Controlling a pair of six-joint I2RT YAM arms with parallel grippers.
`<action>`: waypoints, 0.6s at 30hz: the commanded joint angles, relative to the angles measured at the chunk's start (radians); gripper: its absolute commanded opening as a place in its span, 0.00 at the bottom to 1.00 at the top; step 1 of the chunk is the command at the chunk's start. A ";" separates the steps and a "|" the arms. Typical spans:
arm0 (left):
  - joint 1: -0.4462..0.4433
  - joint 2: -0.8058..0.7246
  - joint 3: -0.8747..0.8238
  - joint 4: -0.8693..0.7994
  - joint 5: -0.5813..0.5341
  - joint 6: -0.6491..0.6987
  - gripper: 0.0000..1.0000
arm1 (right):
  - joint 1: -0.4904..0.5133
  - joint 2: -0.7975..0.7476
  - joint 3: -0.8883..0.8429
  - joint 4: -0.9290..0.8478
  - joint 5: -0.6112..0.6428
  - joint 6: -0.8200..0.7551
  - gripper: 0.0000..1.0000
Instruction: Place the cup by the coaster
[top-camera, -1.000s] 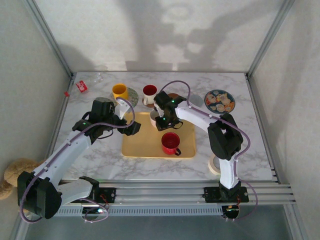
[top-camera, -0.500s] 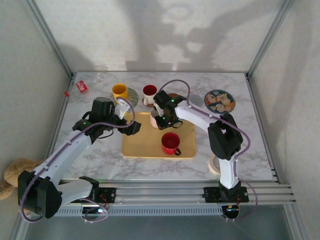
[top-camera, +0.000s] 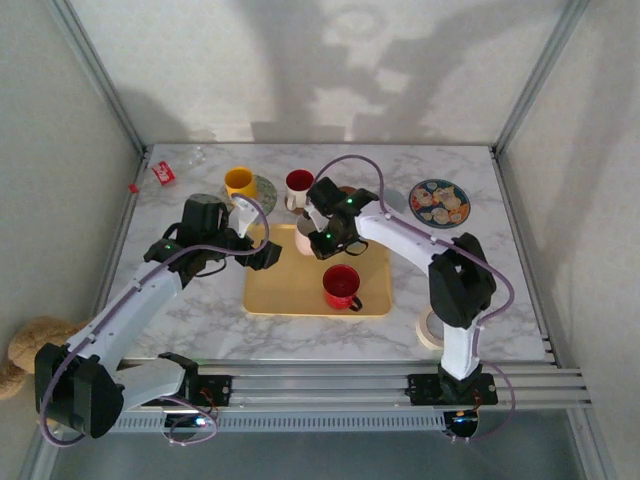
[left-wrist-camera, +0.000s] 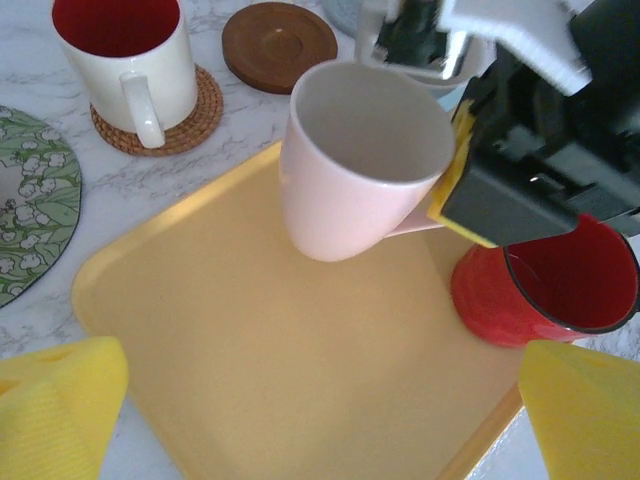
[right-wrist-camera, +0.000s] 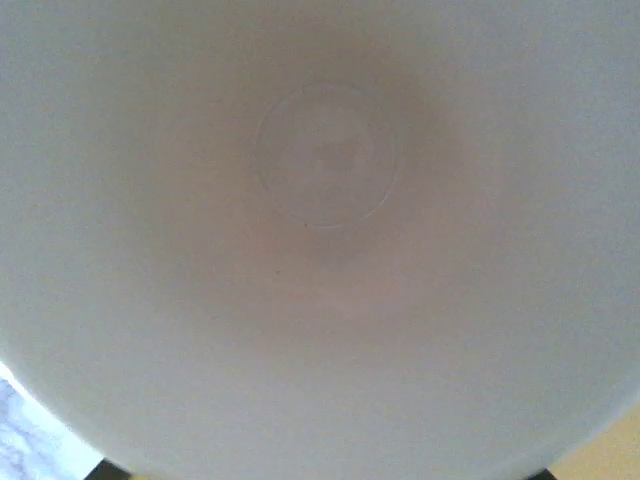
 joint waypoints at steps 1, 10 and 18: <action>0.009 -0.028 0.051 0.013 0.012 -0.003 1.00 | 0.004 -0.089 0.035 0.016 -0.023 -0.051 0.00; 0.009 -0.024 0.107 0.056 0.001 0.001 1.00 | -0.059 -0.117 0.188 -0.061 -0.049 -0.107 0.00; 0.009 0.047 0.153 0.097 0.014 0.019 1.00 | -0.131 -0.045 0.372 -0.140 0.031 -0.162 0.00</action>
